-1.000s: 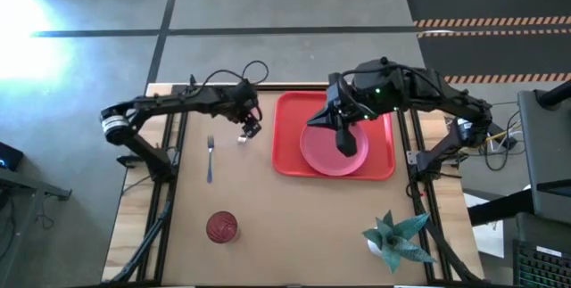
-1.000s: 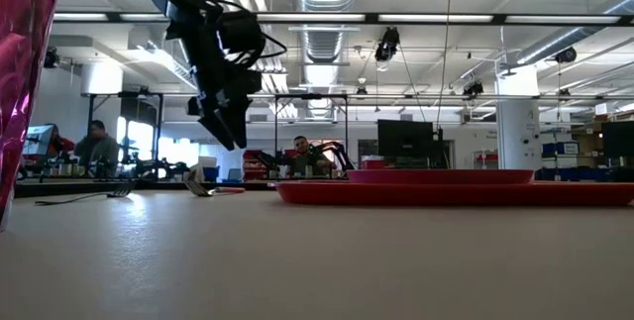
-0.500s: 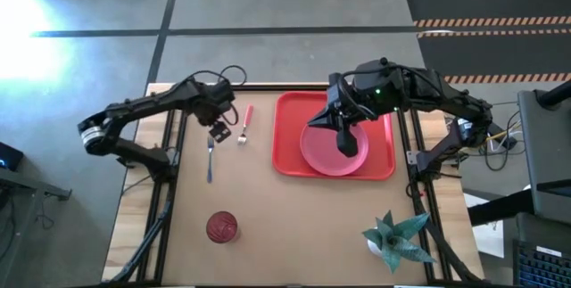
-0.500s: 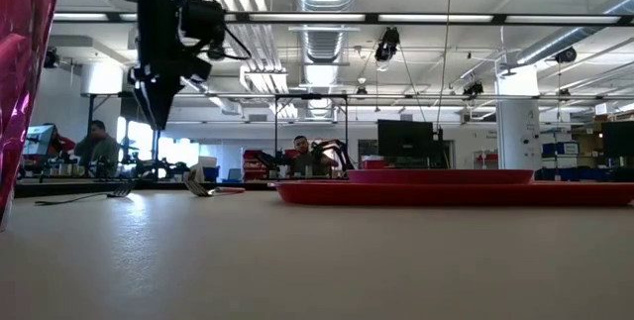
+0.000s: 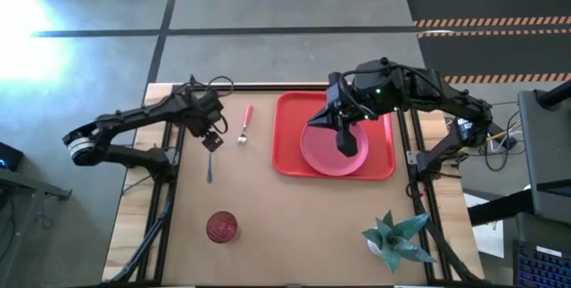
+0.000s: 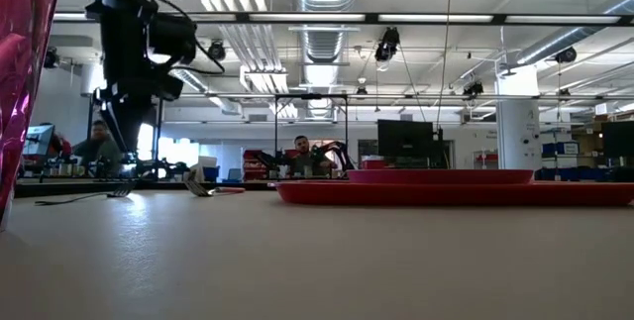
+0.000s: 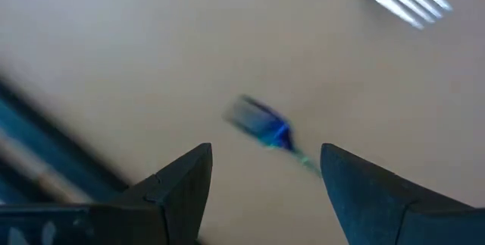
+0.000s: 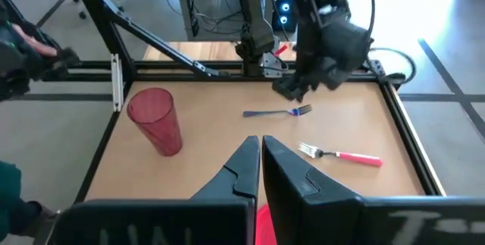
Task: Pick and place plate/cup/fork/spoon on tray
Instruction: Put the blue fork on the red tray to the right of the pink plate
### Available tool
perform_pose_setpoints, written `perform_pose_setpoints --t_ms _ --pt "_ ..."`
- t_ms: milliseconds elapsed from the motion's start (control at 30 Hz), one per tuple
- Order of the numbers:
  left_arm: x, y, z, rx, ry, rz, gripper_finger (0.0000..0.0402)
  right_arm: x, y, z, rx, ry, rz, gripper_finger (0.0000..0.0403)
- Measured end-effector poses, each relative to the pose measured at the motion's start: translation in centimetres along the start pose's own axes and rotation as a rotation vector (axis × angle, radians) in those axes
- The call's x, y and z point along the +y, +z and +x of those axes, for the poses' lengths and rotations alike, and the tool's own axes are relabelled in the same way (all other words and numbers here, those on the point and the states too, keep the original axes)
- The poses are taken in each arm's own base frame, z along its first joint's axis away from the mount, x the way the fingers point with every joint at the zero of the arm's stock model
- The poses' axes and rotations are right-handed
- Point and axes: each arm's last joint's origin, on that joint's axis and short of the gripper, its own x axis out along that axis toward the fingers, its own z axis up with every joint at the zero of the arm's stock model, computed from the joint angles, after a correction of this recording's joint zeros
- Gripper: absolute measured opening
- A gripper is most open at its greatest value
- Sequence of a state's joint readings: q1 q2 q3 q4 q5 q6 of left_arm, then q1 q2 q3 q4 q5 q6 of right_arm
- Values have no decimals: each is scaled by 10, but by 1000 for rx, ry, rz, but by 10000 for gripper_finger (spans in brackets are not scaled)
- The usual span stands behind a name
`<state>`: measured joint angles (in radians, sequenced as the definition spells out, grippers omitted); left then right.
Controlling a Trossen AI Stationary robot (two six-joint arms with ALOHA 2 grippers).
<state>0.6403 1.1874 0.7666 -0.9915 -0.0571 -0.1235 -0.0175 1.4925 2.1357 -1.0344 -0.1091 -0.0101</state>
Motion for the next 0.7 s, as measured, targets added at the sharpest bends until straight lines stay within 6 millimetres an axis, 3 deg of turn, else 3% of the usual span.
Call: perform_pose_setpoints --t_ms 100,700 --pt "-1 -1 15 36 -25 2 229 0 0 0 1 -5 10 9" --pt "6 16 47 163 15 86 229 0 -1 2 7 -8 38 9"
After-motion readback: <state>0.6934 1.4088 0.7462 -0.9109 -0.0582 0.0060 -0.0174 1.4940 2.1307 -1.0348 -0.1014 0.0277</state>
